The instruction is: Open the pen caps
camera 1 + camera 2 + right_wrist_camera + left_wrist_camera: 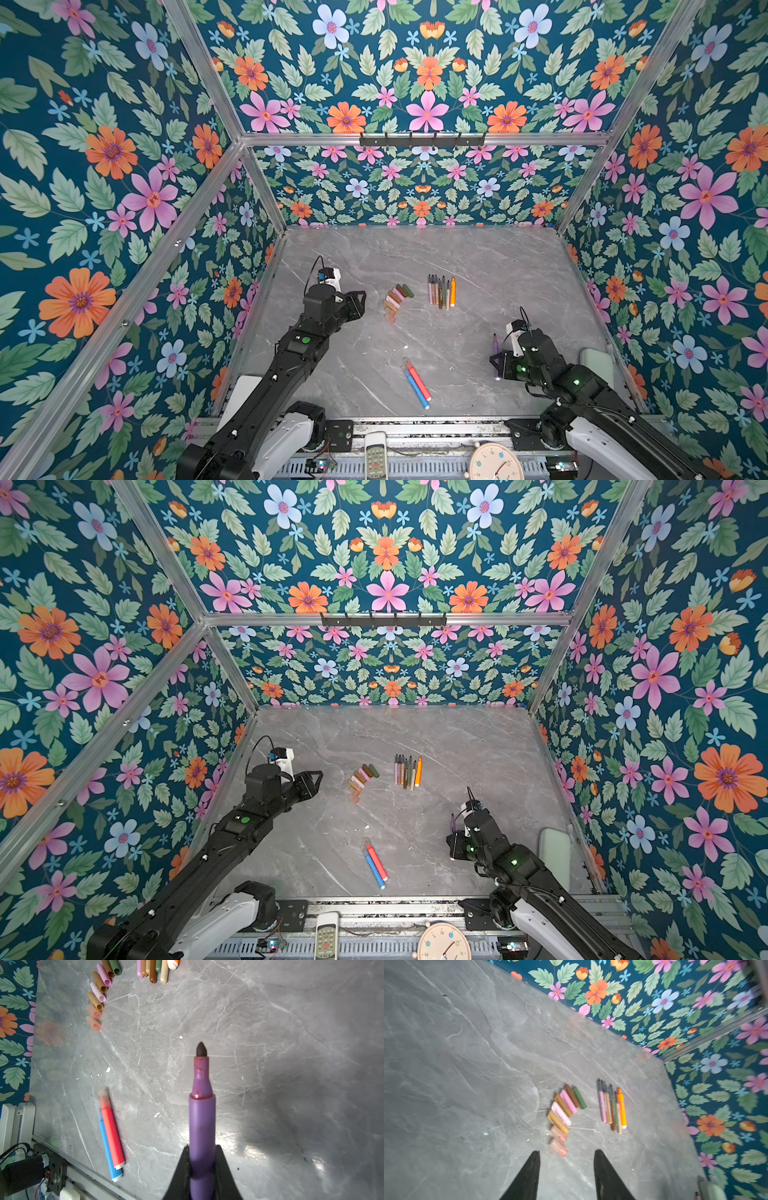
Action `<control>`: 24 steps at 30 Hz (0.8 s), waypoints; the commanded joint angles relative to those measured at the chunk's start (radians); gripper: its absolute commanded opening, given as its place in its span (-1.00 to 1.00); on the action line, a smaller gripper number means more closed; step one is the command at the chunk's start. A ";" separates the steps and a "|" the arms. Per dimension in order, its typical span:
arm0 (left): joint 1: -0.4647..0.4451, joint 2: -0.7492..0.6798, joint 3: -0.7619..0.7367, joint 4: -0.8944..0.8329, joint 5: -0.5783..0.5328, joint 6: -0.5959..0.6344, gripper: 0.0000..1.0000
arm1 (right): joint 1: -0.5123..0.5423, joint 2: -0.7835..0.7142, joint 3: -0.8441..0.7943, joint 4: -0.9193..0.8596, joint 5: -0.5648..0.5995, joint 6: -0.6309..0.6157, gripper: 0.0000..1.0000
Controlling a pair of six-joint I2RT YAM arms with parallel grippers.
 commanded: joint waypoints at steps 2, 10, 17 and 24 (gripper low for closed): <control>0.000 0.039 -0.132 0.018 -0.073 0.085 -0.25 | 0.000 -0.022 -0.005 0.018 -0.005 -0.008 -1.00; -0.011 0.039 -0.251 0.167 -0.146 0.065 -0.42 | 0.000 -0.126 -0.029 0.009 -0.008 -0.009 -1.00; -0.011 -0.112 -0.302 0.145 -0.154 0.053 -0.32 | -0.034 0.029 0.041 0.089 0.025 -0.039 -1.00; -0.010 -0.243 -0.343 0.123 -0.191 0.034 -0.24 | -0.334 0.519 0.209 0.404 -0.368 -0.094 -1.00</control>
